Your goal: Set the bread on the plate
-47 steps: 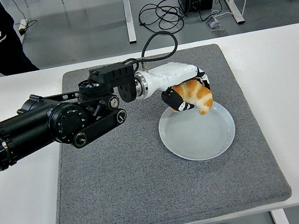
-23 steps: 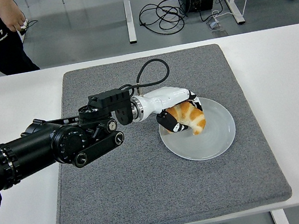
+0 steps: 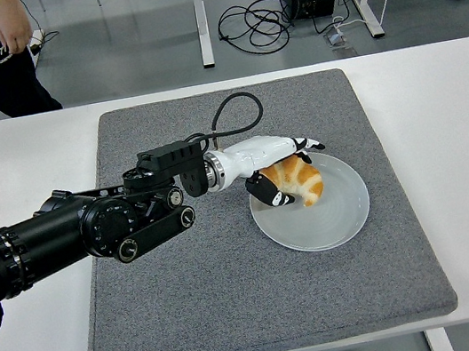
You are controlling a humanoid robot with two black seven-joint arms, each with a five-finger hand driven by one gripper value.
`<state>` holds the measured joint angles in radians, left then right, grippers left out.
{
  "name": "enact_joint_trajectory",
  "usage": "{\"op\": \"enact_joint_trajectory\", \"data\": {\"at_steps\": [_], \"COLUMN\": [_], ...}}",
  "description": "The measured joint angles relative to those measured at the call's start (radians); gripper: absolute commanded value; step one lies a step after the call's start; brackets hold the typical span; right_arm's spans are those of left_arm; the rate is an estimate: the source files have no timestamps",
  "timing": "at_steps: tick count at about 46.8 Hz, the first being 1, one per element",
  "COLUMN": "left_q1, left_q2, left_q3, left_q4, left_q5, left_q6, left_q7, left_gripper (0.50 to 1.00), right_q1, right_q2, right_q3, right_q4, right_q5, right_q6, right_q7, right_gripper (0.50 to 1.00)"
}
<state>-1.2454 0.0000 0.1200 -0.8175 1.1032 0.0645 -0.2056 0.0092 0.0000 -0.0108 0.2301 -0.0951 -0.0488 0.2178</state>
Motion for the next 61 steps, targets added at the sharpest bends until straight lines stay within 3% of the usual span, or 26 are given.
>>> {"op": "enact_joint_trajectory", "data": {"at_steps": [17, 31, 36, 44, 61], "left_q1": [0.001, -0.12, -0.155, -0.162, -0.141], "left_q2": [0.0, 0.0, 0.002, 0.069, 0.174], "left_q3": [-0.002, -0.009, -0.012, -0.076, -0.187], "left_q4": [-0.002, -0.003, -0.004, -0.003, 0.013], "left_q5": [-0.026, -0.247, -0.36, -0.519, -0.726], "left_q6": [-0.001, -0.014, -0.045, -0.104, -0.116], "left_q7": [0.0, 0.001, -0.001, -0.001, 0.004], "left_gripper": [0.939, 0.958, 0.96, 0.965, 0.966], "right_q1": [0.0, 0.0, 0.0, 0.0, 0.002], "right_q2": [0.0, 0.0, 0.0, 0.0, 0.0], "right_q3": [0.0, 0.001, 0.0, 0.0, 0.002], "right_q4": [0.0, 0.0, 0.0, 0.0, 0.0], "right_q5": [0.0, 0.0, 0.0, 0.0, 0.0], "right_q6": [0.0, 0.0, 0.0, 0.0, 0.0], "right_q7": [0.0, 0.0, 0.0, 0.0, 0.0], "right_gripper": [1.0, 1.0, 1.0, 1.0, 1.0]}}
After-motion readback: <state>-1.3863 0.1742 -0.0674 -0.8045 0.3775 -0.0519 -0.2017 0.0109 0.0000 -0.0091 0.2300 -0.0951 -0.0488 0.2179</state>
